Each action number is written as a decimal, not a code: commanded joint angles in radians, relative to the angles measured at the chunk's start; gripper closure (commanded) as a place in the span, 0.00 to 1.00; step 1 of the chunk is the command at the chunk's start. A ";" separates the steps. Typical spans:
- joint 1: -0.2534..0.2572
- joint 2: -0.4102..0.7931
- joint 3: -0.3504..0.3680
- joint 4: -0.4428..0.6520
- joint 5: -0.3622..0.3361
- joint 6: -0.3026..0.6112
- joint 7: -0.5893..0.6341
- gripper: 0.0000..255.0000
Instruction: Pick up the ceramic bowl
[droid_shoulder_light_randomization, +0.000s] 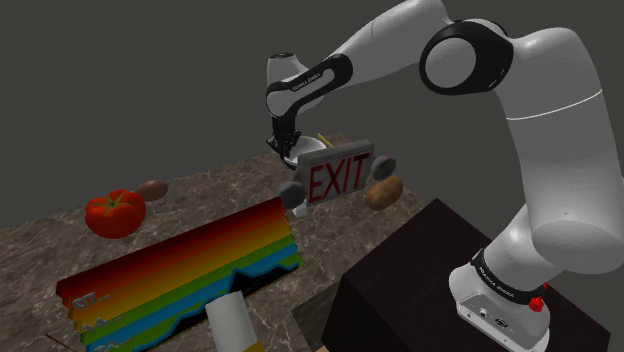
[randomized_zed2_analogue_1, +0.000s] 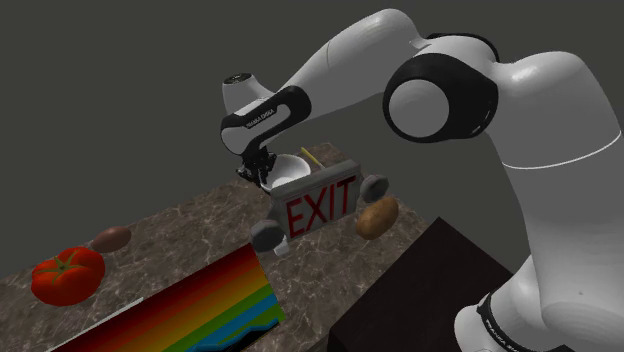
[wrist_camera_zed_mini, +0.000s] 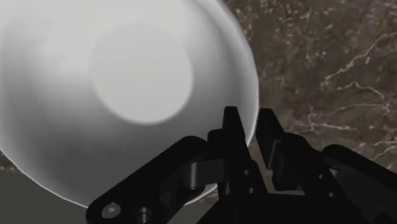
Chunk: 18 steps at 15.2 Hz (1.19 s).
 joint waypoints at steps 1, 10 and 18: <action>0.000 0.001 0.000 -0.001 0.000 0.000 0.000 1.00; -0.002 -0.054 0.004 0.008 0.005 -0.064 -0.002 1.00; -0.003 -0.108 0.008 0.032 0.011 -0.141 -0.006 1.00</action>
